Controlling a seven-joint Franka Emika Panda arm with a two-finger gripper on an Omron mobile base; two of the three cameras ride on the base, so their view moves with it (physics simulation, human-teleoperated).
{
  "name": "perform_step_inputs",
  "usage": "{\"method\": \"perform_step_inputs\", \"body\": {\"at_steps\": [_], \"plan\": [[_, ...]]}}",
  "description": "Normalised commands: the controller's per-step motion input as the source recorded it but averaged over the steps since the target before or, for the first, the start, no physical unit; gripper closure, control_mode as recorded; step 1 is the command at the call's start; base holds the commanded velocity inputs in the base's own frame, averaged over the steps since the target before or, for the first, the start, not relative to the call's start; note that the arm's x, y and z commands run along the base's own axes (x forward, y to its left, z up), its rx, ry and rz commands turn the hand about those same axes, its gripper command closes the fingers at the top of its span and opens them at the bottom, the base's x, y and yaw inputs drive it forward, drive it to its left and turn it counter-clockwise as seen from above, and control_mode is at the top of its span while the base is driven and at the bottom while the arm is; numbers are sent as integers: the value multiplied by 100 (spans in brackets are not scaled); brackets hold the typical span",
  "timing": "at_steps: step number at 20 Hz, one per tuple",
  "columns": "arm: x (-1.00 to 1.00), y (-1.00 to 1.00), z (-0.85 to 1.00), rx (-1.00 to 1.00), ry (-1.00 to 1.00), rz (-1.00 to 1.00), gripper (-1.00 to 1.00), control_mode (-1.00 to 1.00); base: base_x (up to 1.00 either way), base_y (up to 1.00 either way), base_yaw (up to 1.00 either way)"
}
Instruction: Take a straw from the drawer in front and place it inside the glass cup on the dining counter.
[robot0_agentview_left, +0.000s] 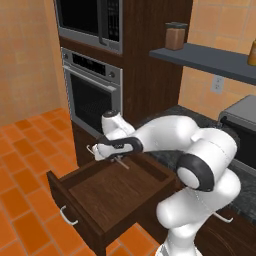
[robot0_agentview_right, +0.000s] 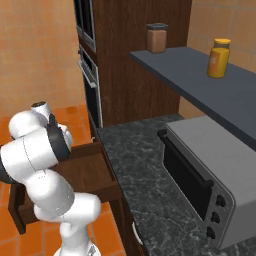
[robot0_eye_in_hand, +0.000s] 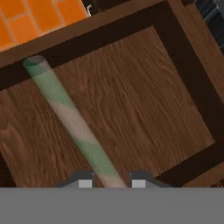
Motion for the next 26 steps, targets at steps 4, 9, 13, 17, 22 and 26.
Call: {"method": "perform_step_inputs", "body": {"at_steps": [4,9,13,17,22,26], "plan": [[-28,-53,85,1,-1,-28,100,-100,0,0,0],[-32,-48,51,3,0,-17,100,-100,0,0,0],[-39,-38,35,3,-2,-7,100,-100,0,0,0],[0,0,0,0,0,0,100,100,-89,20,-2],[0,0,0,0,0,0,100,100,-87,98,4],[0,0,0,0,0,0,100,100,-11,100,21]]}}
